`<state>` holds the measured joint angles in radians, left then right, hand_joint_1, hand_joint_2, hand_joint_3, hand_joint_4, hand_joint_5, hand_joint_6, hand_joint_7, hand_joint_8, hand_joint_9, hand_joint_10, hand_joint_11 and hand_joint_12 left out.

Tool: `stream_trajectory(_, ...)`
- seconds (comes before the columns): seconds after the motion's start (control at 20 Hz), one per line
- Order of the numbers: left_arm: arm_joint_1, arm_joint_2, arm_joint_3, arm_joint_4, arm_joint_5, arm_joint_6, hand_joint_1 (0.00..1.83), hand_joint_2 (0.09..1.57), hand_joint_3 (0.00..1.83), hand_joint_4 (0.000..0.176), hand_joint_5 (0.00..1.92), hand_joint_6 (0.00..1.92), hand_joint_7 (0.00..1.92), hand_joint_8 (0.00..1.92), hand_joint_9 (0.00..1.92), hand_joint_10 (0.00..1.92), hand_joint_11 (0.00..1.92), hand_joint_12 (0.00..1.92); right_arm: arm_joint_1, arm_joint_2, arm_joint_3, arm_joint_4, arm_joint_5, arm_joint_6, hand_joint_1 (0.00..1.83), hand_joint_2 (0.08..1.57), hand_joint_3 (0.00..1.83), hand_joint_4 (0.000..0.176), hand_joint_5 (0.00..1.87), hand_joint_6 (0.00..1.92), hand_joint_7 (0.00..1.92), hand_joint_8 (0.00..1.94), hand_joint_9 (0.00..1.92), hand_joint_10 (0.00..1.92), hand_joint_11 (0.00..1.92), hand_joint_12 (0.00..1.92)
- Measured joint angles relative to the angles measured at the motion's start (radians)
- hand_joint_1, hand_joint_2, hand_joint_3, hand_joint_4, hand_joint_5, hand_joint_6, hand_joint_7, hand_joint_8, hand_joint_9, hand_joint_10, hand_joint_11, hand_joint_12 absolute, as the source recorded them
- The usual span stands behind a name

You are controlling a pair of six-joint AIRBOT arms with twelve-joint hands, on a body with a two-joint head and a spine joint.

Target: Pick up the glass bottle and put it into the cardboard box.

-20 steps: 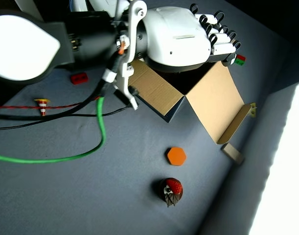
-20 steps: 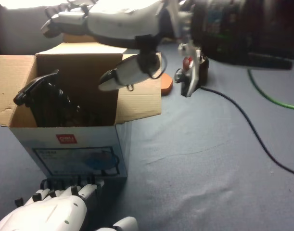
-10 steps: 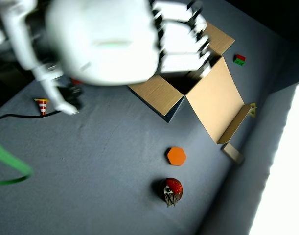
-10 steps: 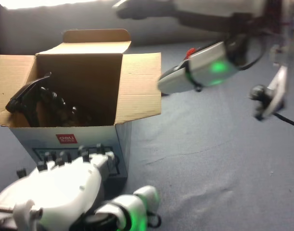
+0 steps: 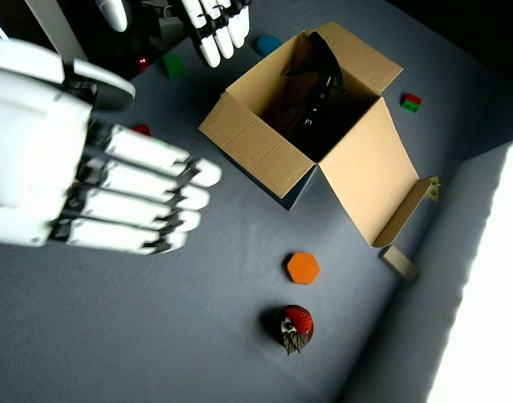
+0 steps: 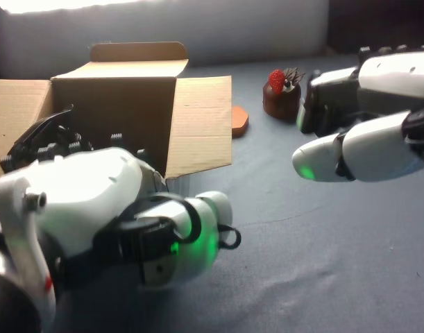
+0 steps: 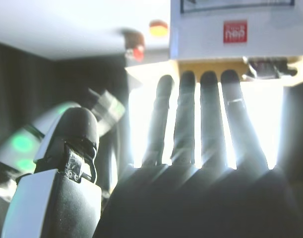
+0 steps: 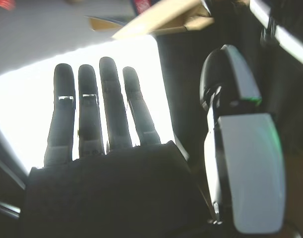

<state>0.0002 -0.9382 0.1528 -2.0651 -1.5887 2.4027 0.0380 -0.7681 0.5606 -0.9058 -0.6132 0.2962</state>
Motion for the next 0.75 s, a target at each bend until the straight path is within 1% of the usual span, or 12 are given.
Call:
stream_trajectory(0.1, -0.026, 0.003, 0.001, 0.007, -0.003, 0.032, 0.03, 1.31, 0.00, 0.000, 0.64, 0.10, 0.76, 0.10, 0.64, 0.13, 0.05, 1.12, -0.014, 0.006, -0.027, -0.062, -0.013, 0.072, 0.30, 1.22, 0.02, 0.000, 0.26, 1.20, 0.42, 0.87, 0.22, 1.28, 0.00, 1.74)
stream_trajectory(0.15, -0.030, 0.008, 0.003, 0.006, -0.002, 0.034, 0.12, 1.31, 0.00, 0.000, 0.66, 0.67, 0.81, 0.56, 0.70, 0.63, 0.30, 1.31, -0.024, 0.006, -0.027, -0.063, -0.017, 0.094, 0.31, 1.24, 0.03, 0.000, 0.47, 1.38, 0.56, 1.18, 0.42, 1.54, 0.30, 1.88)
stream_trajectory(0.2, -0.029, 0.008, 0.005, 0.007, -0.006, 0.035, 0.34, 1.30, 0.00, 0.000, 0.87, 1.04, 0.99, 1.04, 0.87, 1.34, 0.60, 1.70, -0.039, 0.012, -0.027, -0.050, -0.028, 0.103, 0.39, 1.28, 0.05, 0.000, 0.79, 1.53, 0.90, 1.45, 0.79, 1.79, 0.70, 1.91)
stream_trajectory(0.25, -0.029, 0.014, 0.005, 0.008, -0.006, 0.035, 0.34, 1.30, 0.00, 0.000, 0.87, 1.04, 0.99, 1.04, 0.87, 1.34, 0.60, 1.70, -0.047, 0.015, -0.026, -0.037, -0.037, 0.103, 0.39, 1.28, 0.05, 0.000, 0.79, 1.53, 0.90, 1.45, 0.79, 1.79, 0.70, 1.91)
stream_trajectory(0.3, -0.032, 0.016, 0.005, 0.013, -0.008, 0.036, 0.42, 1.32, 0.00, 0.000, 0.95, 1.31, 1.06, 1.29, 0.97, 1.62, 0.79, 1.86, -0.055, 0.018, -0.026, -0.024, -0.041, 0.105, 0.46, 1.32, 0.07, 0.000, 0.95, 1.59, 1.06, 1.57, 0.98, 1.88, 0.97, 1.92)
stream_trajectory(0.35, -0.036, 0.018, 0.005, 0.016, -0.008, 0.036, 0.46, 1.34, 0.01, 0.000, 0.97, 1.59, 1.12, 1.48, 1.07, 1.77, 0.97, 1.91, -0.056, 0.018, -0.026, -0.008, -0.048, 0.102, 0.51, 1.36, 0.11, 0.000, 1.05, 1.68, 1.17, 1.68, 1.13, 1.91, 1.19, 1.92)
stream_trajectory(0.4, -0.037, 0.019, 0.004, 0.018, -0.007, 0.036, 0.46, 1.39, 0.02, 0.000, 1.01, 1.82, 1.19, 1.67, 1.16, 1.89, 1.13, 1.92, -0.056, 0.018, -0.026, 0.005, -0.048, 0.097, 0.56, 1.30, 0.31, 0.106, 1.21, 1.78, 1.25, 1.80, 1.28, 1.92, 1.38, 1.92)
stream_trajectory(0.45, -0.040, 0.019, 0.004, 0.013, -0.006, 0.036, 0.51, 1.44, 0.02, 0.000, 1.14, 1.92, 1.28, 1.91, 1.29, 1.92, 1.32, 1.92, -0.056, 0.018, -0.029, 0.003, -0.043, 0.085, 0.68, 1.10, 0.82, 0.173, 1.36, 1.92, 1.38, 1.94, 1.47, 1.92, 1.62, 1.92)
stream_trajectory(0.5, -0.046, 0.019, 0.004, 0.008, -0.008, 0.037, 0.56, 1.46, 0.00, 0.000, 1.18, 1.92, 1.29, 1.92, 1.30, 1.92, 1.34, 1.92, -0.056, 0.018, -0.029, -0.003, -0.041, 0.079, 0.73, 1.04, 0.95, 0.175, 1.42, 1.92, 1.44, 1.94, 1.54, 1.92, 1.71, 1.92)
stream_trajectory(0.6, -0.060, 0.021, -0.001, 0.010, -0.009, 0.035, 0.63, 1.47, 0.00, 0.158, 1.21, 1.92, 1.29, 1.92, 1.29, 1.92, 1.34, 1.92, -0.056, 0.019, -0.029, -0.004, -0.042, 0.066, 0.77, 1.01, 1.03, 0.176, 1.47, 1.92, 1.51, 1.94, 1.62, 1.92, 1.78, 1.92)
stream_trajectory(0.65, -0.060, 0.021, -0.001, 0.013, -0.008, 0.035, 0.65, 1.47, 0.00, 0.172, 1.21, 1.92, 1.28, 1.92, 1.28, 1.92, 1.34, 1.92, -0.056, 0.019, -0.031, -0.005, -0.043, 0.066, 0.78, 1.00, 1.04, 0.176, 1.47, 1.92, 1.53, 1.94, 1.63, 1.92, 1.79, 1.92)
stream_trajectory(0.75, -0.060, 0.031, -0.001, 0.009, -0.006, 0.035, 0.65, 1.47, 0.00, 0.176, 1.20, 1.92, 1.28, 1.92, 1.28, 1.92, 1.34, 1.92, -0.057, 0.021, -0.035, -0.007, -0.041, 0.056, 0.79, 1.00, 1.05, 0.176, 1.47, 1.92, 1.55, 1.94, 1.65, 1.92, 1.81, 1.92)
